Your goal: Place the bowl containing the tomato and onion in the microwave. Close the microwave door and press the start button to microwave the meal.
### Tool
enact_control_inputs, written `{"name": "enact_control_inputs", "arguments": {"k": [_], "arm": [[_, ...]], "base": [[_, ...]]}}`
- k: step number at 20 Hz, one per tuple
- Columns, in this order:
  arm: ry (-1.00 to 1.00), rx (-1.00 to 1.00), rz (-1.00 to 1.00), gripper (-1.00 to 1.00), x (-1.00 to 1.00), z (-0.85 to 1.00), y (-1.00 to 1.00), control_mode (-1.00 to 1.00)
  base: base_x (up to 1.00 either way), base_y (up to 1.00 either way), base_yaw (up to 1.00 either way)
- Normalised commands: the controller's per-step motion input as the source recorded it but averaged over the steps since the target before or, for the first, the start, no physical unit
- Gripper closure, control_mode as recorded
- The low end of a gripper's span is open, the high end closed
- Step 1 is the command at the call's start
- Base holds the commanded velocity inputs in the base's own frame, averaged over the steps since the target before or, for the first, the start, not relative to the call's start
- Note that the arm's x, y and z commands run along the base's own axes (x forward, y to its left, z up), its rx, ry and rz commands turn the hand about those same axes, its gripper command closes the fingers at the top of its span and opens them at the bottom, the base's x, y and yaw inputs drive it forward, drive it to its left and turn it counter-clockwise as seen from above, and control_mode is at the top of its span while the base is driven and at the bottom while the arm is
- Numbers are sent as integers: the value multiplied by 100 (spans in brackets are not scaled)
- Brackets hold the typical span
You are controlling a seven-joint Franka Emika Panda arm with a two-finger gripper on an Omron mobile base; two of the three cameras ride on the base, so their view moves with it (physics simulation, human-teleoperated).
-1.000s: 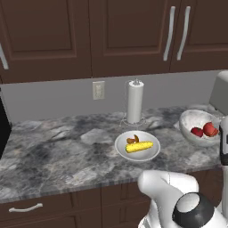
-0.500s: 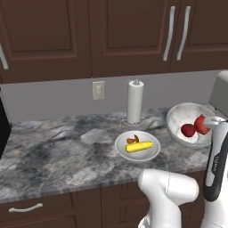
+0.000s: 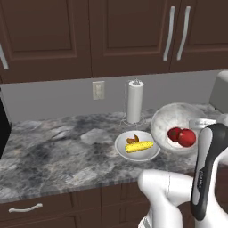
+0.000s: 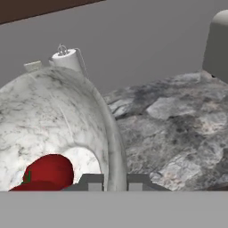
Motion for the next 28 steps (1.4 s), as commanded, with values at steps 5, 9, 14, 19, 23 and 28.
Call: {"name": "enact_control_inputs", "arguments": {"k": [5,9,14,19,23,28], "arm": [[6,-8,1,100,3,28,8,-100],[0,0,0,100,0,0,0,100],[0,0,0,100,0,0,0,100],[0,0,0,100,0,0,0,100],[0,0,0,100,0,0,0,100],[0,0,0,100,0,0,0,100]], "base": [[0,0,0],[8,0,0],[-24,-5,3],[-60,-1,8],[-68,-1,3],[-52,-19,-2]]}}
